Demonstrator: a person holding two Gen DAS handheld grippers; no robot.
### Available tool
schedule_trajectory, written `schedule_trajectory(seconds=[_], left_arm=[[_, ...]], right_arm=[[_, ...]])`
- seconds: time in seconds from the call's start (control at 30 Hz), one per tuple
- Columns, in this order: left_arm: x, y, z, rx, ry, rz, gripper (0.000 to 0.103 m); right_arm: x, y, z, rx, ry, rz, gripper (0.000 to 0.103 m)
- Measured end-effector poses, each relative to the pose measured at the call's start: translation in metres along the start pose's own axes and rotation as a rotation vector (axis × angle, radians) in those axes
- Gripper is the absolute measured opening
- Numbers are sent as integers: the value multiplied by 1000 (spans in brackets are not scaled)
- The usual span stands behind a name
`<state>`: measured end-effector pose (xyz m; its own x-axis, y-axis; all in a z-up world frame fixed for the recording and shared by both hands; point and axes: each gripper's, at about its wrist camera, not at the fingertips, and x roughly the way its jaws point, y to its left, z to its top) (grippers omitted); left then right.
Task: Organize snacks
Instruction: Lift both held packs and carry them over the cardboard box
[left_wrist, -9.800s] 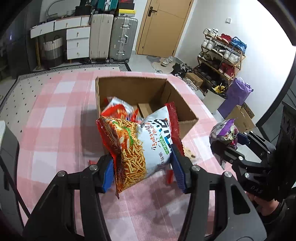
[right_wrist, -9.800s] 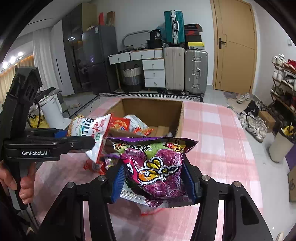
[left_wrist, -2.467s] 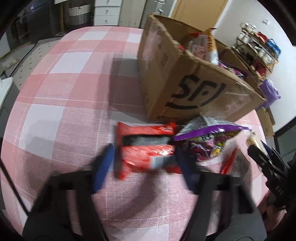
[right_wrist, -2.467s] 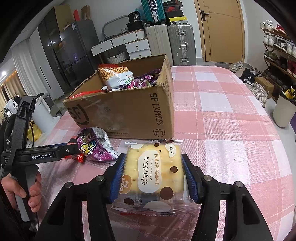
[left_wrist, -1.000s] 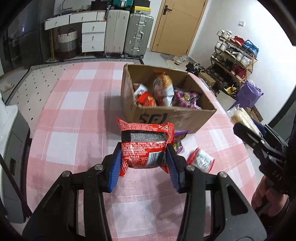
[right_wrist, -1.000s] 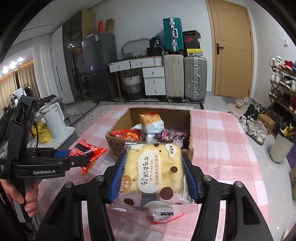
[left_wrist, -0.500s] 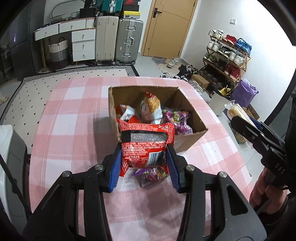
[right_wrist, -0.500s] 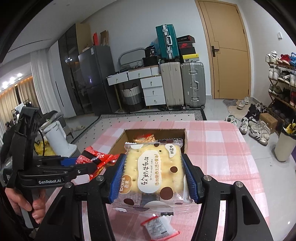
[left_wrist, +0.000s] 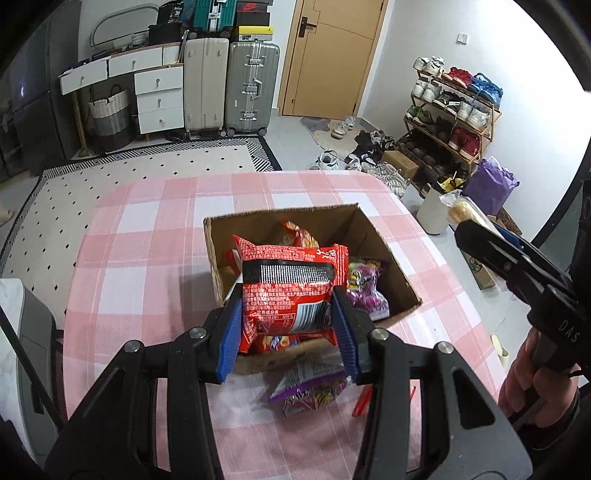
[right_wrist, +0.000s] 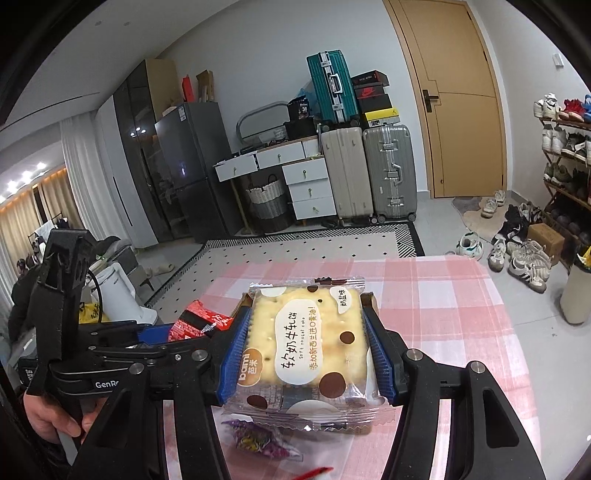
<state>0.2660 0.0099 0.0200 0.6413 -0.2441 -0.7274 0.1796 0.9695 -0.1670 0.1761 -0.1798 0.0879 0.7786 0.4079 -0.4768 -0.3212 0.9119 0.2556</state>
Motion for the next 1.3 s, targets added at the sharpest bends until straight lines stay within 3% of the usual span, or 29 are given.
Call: schedule_trajectory(seconds=[0.37, 1.3], left_arm=[[22, -5, 15, -12, 22, -5, 42], [97, 9, 14, -42, 108, -47, 42]], right_arm=[[23, -5, 15, 6, 29, 18, 59], [107, -15, 0, 8, 128, 0, 59]])
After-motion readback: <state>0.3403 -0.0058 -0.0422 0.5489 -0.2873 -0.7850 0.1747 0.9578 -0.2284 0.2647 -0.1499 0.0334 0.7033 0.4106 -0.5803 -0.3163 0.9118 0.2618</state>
